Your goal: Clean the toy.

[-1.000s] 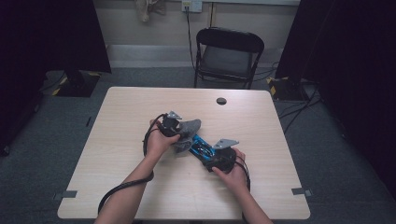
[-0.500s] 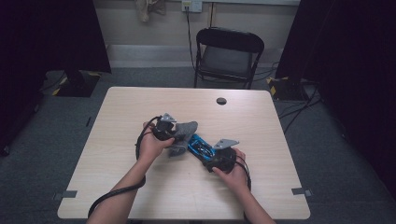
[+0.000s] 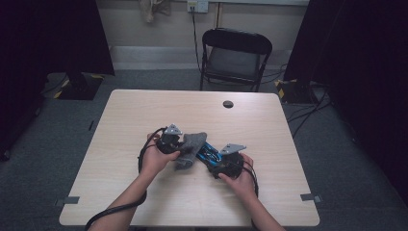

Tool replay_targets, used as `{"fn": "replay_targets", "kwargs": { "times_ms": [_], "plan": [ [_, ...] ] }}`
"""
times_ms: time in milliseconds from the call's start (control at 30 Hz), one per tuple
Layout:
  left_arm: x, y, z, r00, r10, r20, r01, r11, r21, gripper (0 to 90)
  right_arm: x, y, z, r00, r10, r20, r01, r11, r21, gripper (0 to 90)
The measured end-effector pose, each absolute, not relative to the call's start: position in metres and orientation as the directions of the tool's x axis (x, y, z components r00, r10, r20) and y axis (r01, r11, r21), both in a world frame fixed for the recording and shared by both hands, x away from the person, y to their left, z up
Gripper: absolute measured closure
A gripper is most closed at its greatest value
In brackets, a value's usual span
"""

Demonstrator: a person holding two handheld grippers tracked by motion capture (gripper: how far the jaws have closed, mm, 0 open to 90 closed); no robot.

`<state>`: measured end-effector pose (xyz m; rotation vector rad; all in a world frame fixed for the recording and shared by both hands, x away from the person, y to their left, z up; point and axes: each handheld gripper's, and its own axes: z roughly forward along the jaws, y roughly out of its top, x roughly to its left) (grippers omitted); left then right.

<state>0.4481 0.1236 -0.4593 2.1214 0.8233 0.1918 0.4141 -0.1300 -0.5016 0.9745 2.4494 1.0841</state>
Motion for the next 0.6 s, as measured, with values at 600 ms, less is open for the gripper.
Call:
{"fn": "replay_targets", "kwargs": {
  "times_ms": [600],
  "plan": [
    [0.412,0.124,-0.459,0.826,0.546,-0.141,0.445,-0.477,0.758,68.5,0.425,-0.145,-0.462,-0.736,0.673,0.066,0.478,0.448,0.756,25.3]
  ]
}}
